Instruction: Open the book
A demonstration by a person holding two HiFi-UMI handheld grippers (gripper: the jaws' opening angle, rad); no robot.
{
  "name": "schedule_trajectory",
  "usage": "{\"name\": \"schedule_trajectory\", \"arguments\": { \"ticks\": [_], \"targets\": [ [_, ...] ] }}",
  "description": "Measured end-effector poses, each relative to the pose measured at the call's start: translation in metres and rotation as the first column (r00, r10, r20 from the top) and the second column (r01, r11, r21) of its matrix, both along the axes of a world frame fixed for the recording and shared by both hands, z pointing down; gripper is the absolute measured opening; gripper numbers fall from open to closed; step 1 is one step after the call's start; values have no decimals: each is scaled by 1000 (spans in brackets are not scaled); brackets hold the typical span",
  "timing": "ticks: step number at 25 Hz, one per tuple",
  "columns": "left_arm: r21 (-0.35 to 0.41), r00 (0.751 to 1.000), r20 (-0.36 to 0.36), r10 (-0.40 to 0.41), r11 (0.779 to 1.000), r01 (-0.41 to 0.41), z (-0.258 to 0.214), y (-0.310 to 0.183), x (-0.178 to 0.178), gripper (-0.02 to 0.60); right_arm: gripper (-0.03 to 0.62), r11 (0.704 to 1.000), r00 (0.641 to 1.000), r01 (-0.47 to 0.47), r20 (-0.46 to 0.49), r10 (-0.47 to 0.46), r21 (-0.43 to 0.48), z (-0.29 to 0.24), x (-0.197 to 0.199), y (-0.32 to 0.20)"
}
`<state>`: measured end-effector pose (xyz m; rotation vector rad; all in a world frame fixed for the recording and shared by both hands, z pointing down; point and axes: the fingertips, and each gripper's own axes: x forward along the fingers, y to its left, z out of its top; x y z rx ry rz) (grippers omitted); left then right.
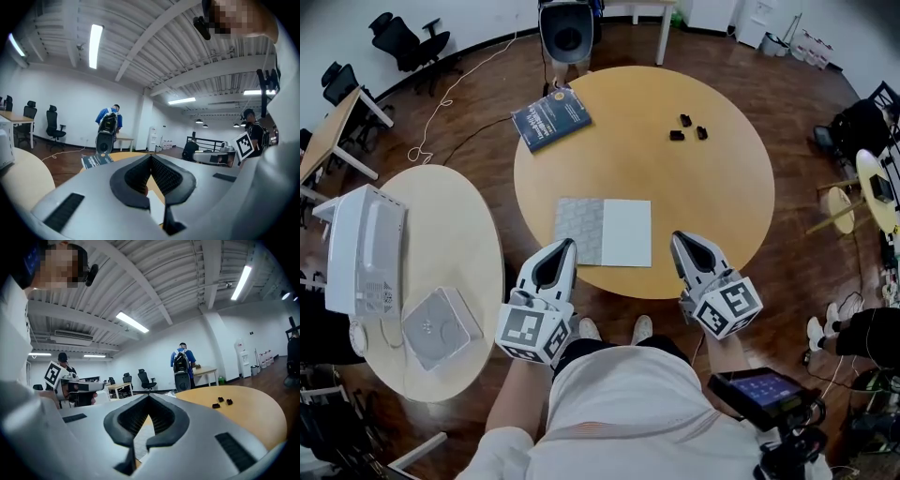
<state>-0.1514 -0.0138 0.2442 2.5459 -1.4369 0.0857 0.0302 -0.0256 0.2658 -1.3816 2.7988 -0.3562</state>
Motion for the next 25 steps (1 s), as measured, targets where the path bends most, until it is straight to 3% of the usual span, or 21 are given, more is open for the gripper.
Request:
{"name": "schedule_trajectory", "arguments": {
  "ticks": [6, 25],
  "targets": [
    [4, 1000, -10, -27, 1000, 27, 4, 1, 0, 12, -3, 999, 999, 36, -8, -35, 15, -5, -11, 6],
    [-16, 1000, 2, -4, 1000, 4, 8, -1, 1, 12, -3, 999, 999, 29, -25, -29, 17, -8, -18, 5]
  ]
}}
